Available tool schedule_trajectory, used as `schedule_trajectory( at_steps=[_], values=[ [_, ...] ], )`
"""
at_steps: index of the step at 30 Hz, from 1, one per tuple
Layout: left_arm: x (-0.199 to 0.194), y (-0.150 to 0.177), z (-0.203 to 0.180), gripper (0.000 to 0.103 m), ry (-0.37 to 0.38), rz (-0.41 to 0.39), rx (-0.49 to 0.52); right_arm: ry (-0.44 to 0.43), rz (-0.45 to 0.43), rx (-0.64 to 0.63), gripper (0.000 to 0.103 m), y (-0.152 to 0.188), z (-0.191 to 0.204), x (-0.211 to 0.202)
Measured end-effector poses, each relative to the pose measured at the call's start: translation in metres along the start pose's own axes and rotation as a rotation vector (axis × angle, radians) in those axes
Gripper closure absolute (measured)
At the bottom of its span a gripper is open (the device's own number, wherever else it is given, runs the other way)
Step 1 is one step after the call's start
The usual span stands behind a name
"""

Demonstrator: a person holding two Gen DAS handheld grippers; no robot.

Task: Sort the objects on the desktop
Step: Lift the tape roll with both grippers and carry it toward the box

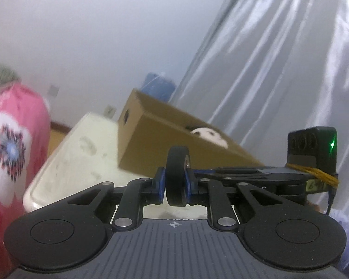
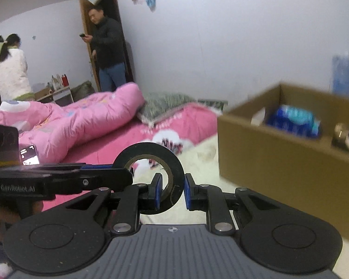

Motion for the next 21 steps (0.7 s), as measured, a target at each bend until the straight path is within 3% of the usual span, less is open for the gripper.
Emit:
schedule_trajectory(
  at_steps=[11, 18, 21],
  values=[
    [0.016, -0.059, -0.033, 0.087, 0.142, -0.053, 0.008, 0.078, -0.106, -0.051, 0.081, -0.062, -0.023, -0.044],
    [0.08, -0.11, -0.053, 0.089, 0.209, 0.006, -0.009, 0.221, -0.118, -0.05, 0.081, -0.106, -0.077, -0.055],
    [0.115, -0.124, -0.062, 0.089, 0.209, 0.062, -0.014, 0.238, -0.088, -0.005, 0.082, -0.113, -0.103, -0.05]
  ],
)
Point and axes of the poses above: each gripper's, at about its wrist camera, not at the fingertips, and x roughly the way its jaws point, z to its left, y to its underside, the point moved 5 cm from there along x, roughly the way its jaws point, and after that the axes turned 14 degrees about -y, right-handed, at the moved point
